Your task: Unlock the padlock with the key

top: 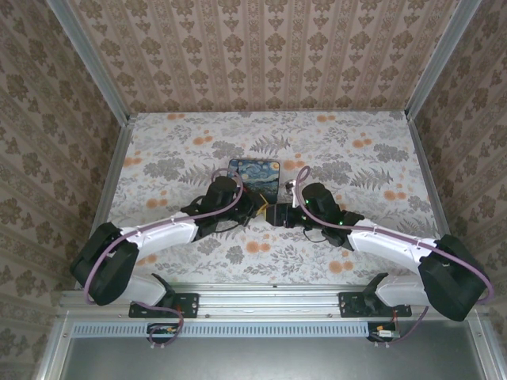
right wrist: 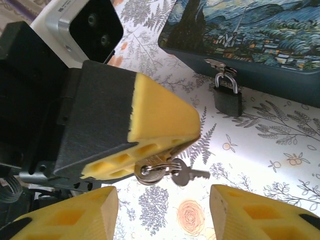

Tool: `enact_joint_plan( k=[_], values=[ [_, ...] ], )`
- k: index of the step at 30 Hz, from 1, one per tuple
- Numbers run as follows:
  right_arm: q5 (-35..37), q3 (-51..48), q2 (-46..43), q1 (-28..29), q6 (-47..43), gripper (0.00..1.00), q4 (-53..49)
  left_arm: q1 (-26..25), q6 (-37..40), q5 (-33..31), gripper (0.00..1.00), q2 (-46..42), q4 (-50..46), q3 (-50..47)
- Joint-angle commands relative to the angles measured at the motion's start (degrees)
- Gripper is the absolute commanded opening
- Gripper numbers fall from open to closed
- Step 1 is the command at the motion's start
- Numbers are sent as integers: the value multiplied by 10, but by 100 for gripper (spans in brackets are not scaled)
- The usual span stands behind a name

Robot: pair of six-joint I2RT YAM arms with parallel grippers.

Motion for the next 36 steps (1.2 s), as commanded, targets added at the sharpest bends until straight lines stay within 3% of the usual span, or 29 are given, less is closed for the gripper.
enact_joint_plan(
  k=[1,7,12,25,34,36],
  values=[
    [-17,-7,-8,-2,-49,57,5,3,29,16,0,-2,-18,29],
    [-10,-12,-27,-4,-183,60,-38,7,7,53,0,6,-16,35],
    [8,-9,-28,-4,-236,54,-31,7,0,68,0,9,-27,46],
    [6,19,21,-5,-244,31,-3,7,-10,79,0,13,-30,54],
    [-2,25,20,-7,-241,24,10,6,-10,84,0,17,-39,55],
    [-7,26,20,-7,-240,18,10,6,-16,84,0,20,-32,51]
  ],
)
